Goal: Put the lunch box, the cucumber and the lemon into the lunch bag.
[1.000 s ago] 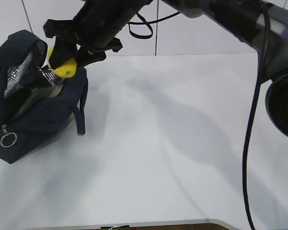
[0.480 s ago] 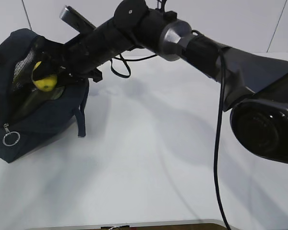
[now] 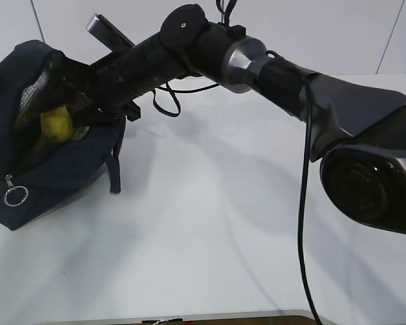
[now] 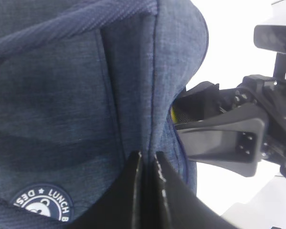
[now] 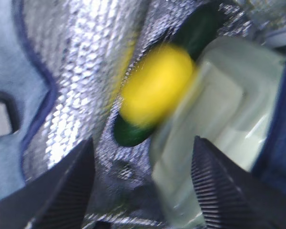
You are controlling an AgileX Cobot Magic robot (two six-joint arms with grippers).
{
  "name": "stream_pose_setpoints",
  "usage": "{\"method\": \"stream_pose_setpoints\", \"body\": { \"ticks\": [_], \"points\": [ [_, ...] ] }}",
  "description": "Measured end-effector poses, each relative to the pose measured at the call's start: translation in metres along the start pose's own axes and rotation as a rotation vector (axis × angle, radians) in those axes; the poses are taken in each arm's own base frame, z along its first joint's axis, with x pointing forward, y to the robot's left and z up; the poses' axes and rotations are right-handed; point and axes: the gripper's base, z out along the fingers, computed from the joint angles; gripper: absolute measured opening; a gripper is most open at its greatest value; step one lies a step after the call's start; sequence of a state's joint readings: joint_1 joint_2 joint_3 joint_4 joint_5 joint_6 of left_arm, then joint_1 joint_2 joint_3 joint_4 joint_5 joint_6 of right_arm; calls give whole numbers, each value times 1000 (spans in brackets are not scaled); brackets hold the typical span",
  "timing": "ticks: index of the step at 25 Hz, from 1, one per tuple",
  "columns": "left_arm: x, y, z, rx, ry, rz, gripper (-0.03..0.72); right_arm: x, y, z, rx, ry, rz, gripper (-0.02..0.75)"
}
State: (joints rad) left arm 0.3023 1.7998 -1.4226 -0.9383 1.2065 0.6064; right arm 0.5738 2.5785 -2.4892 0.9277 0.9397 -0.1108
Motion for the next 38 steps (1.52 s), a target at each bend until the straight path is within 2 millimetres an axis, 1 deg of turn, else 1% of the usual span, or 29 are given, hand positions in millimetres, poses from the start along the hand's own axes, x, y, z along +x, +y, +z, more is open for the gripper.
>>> {"method": "stream_pose_setpoints", "body": {
  "ticks": [2, 7, 13, 16, 18, 22, 25, 28, 33, 38],
  "points": [
    [0, 0, 0, 0, 0, 0, -14, 0, 0, 0, -1, 0, 1, 503],
    [0, 0, 0, 0, 0, 0, -14, 2, 2, 0, -25, 19, 16, 513],
    [0, 0, 0, 0, 0, 0, -14, 11, 3, -1, -47, 118, -96, 514],
    [0, 0, 0, -4, 2, 2, -14, 16, 3, -5, -51, 190, -119, 514],
    [0, 0, 0, -5, 3, 2, -14, 15, 6, -10, -39, 221, -155, 514],
    [0, 1, 0, -6, 4, 3, -14, 5, 16, -24, 35, 201, -221, 514],
    [0, 1, 0, -7, 5, 3, -14, -7, 28, -40, 120, 136, -275, 514],
    [0, 1, 0, -7, 5, 3, -14, -16, 35, -54, 214, 78, -297, 514],
    [0, 1, 0, -7, 5, 3, -14, -22, 24, -63, 401, 41, -262, 515],
    [0, 1, 0, -7, 5, 3, -14, -24, 18, -66, 466, 27, -258, 515]
  ]
}}
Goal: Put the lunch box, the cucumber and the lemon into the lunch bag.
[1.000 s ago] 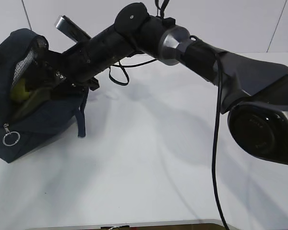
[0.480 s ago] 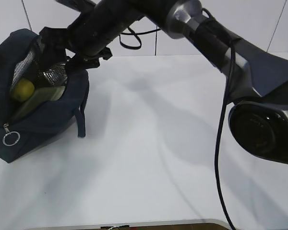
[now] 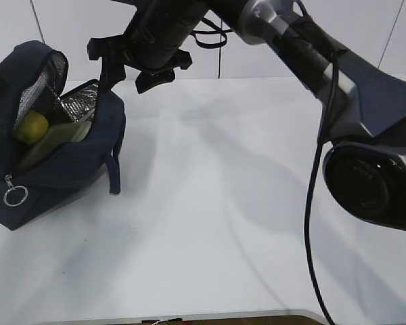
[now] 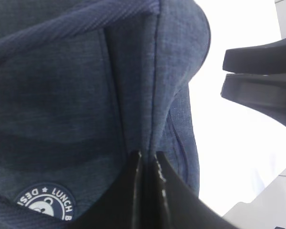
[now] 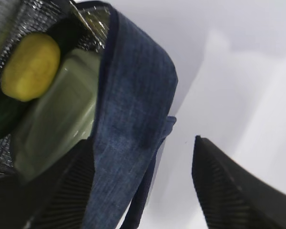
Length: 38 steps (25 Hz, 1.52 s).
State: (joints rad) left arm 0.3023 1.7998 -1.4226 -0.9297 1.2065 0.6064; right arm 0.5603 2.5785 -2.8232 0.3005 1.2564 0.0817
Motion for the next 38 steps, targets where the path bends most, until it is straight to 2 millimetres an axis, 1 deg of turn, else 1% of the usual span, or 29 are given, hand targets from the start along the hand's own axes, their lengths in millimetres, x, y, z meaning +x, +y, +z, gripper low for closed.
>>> {"method": "stream_pose_setpoints", "body": {
  "ticks": [4, 11, 13, 18, 25, 38],
  "points": [
    [0, 0, 0, 0, 0, 0, -14, 1, -2, 4, 12, 5, 28, 515],
    [0, 0, 0, -2, 1, 1, -14, 13, -10, 31, -3, 59, 79, 515],
    [0, 0, 0, -2, 1, 1, -14, 15, -11, 36, -7, 69, 84, 515],
    [0, 0, 0, -2, 1, 1, -14, 15, -12, 37, -9, 71, 89, 515],
    [0, 0, 0, -2, 1, 1, -14, 23, -14, 52, -35, 104, 111, 515],
    [0, 0, 0, -2, 1, 1, -14, 23, -13, 52, -49, 105, 117, 506]
  ]
}}
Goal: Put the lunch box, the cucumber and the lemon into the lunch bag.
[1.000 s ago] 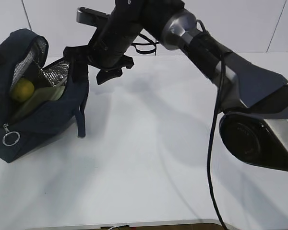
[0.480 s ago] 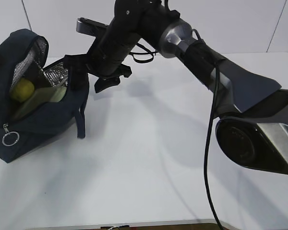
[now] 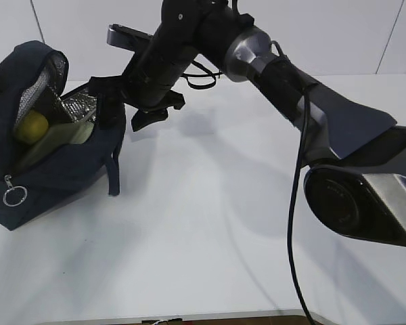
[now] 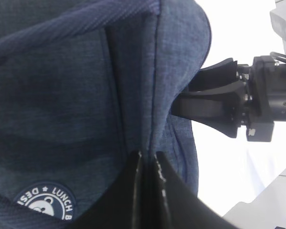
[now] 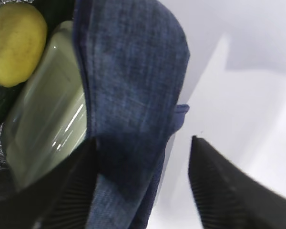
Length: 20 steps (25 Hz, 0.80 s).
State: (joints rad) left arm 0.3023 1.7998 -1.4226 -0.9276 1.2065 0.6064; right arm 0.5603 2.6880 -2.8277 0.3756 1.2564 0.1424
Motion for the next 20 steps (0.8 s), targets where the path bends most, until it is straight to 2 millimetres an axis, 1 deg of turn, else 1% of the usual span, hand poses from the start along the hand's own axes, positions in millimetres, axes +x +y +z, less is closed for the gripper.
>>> {"method": "stream_pose_setpoints", "body": {
  "ticks": [1, 3, 7, 9, 13, 20],
  "points": [
    [0, 0, 0, 0, 0, 0, -14, 0, 0, 0, 0, 0, 0, 486],
    [0, 0, 0, 0, 0, 0, -14, 0, 0, 0, 0, 0, -2, 414],
    [0, 0, 0, 0, 0, 0, -14, 0, 0, 0, -2, 0, -1, 190],
    [0, 0, 0, 0, 0, 0, -14, 0, 0, 0, -2, 0, -1, 109],
    [0, 0, 0, 0, 0, 0, -14, 0, 0, 0, -5, 1, 0, 27],
    [-1, -2, 1, 19, -11, -7, -14, 0, 1, -1, -7, -1, -41, 17]
  ]
}}
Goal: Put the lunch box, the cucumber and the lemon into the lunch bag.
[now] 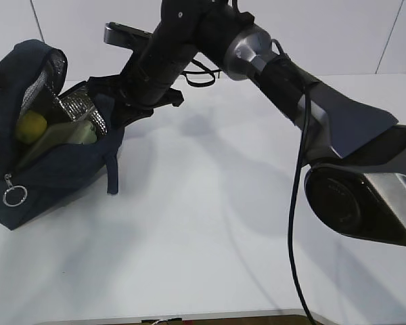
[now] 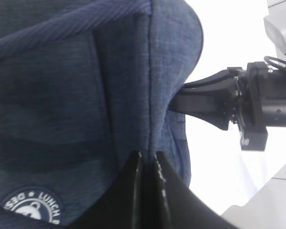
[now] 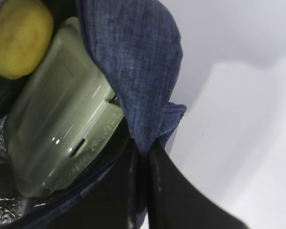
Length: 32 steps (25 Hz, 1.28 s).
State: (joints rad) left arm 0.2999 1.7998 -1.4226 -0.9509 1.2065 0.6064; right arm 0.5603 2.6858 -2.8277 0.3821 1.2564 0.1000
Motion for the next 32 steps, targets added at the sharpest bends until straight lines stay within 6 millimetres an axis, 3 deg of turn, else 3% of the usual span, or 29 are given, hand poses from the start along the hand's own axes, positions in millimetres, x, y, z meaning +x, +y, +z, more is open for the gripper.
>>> {"method": "stream_pose_setpoints", "body": {
  "ticks": [4, 16, 24, 32],
  "points": [
    [0, -9, 7, 26, 8, 10, -14, -3, 9, -13, 53, -25, -107, 17],
    [0, -33, 26, 114, 12, 20, -14, -15, 42, -81, 181, -124, -250, 16],
    [2, -54, 41, 170, 37, 5, -14, 2, 49, -95, 265, -23, -283, 16],
    [13, -87, 66, 242, 101, 37, -14, 23, 40, -134, 439, 44, -318, 16]
  ]
}}
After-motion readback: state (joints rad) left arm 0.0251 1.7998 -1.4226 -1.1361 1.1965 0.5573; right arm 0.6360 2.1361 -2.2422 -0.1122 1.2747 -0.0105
